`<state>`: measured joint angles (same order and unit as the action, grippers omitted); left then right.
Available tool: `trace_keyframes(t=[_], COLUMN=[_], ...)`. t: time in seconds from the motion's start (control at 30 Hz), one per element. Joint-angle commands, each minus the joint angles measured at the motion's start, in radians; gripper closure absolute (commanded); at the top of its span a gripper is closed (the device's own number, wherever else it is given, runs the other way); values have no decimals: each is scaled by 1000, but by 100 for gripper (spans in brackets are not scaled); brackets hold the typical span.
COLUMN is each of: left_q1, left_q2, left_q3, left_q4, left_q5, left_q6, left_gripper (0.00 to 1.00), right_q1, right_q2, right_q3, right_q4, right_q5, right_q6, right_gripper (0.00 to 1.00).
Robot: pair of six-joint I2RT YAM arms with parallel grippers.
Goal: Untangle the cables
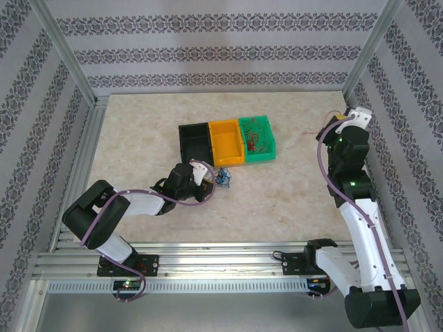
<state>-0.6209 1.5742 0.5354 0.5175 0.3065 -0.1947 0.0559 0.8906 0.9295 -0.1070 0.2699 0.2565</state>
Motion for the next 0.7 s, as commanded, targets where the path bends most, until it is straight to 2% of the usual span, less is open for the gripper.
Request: trace_keyframes(t=[0.0, 0.13, 0.37, 0.67], left_q1=[-7, -7, -7, -7], left_q2=[12, 16, 20, 10], left_q3=[24, 25, 21, 2], left_q4=[27, 27, 29, 45], left_q5=[13, 13, 11, 8], left_q6=[-16, -15, -12, -8], left_gripper=[100, 100, 100, 100], right_q1=[57, 113, 172, 209], right_q2=[67, 183, 379, 377], right_q3=[46, 80, 133, 215], right_q4=[54, 112, 169, 161], right_q5=[-117, -173, -181, -99], right_q6=[71, 102, 109, 54], right_gripper=[100, 100, 100, 100])
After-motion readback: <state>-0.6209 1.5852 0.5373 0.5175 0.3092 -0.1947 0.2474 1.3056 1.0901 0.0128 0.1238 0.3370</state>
